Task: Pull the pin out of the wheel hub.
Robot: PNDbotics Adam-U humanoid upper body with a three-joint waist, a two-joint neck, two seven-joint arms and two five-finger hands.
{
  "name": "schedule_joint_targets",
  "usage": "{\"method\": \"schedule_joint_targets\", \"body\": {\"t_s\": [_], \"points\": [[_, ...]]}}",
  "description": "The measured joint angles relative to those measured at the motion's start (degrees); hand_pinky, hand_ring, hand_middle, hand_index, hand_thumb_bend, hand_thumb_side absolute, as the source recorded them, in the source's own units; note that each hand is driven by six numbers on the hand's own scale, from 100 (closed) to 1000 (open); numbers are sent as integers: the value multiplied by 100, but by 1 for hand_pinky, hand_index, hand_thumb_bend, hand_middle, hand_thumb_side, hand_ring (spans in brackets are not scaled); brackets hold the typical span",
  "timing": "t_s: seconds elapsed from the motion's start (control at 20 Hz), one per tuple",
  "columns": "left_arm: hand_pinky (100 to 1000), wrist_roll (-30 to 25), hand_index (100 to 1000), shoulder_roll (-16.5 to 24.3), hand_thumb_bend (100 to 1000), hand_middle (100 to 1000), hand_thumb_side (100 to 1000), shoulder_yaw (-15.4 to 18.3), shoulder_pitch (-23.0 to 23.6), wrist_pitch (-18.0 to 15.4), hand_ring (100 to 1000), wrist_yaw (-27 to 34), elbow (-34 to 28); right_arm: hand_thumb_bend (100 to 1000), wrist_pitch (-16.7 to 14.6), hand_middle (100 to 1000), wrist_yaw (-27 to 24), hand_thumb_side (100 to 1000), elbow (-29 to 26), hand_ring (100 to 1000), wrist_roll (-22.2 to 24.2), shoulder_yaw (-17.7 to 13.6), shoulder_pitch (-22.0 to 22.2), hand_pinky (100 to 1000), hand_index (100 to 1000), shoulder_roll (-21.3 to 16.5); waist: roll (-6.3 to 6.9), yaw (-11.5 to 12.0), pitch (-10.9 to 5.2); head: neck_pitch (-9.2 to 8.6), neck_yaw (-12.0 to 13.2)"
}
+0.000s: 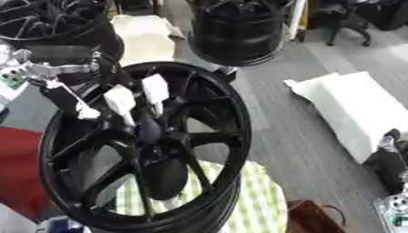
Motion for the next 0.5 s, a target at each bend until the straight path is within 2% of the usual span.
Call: {"method": "schedule_joint_targets", "body": {"t_s": [0.45, 0.5], "points": [[705, 1, 858, -169, 310, 699, 257, -108, 5, -1, 555, -85, 263, 311, 1, 793, 4, 151, 0, 412, 1, 2, 11, 149, 663, -4, -1, -29, 0, 0, 0], [700, 1, 841, -198, 293, 670, 246, -136, 11, -1, 546, -76, 291, 311, 1, 793, 4, 151, 1, 412, 1, 3, 11, 149, 663, -5, -2, -31, 0, 0, 0]]}}
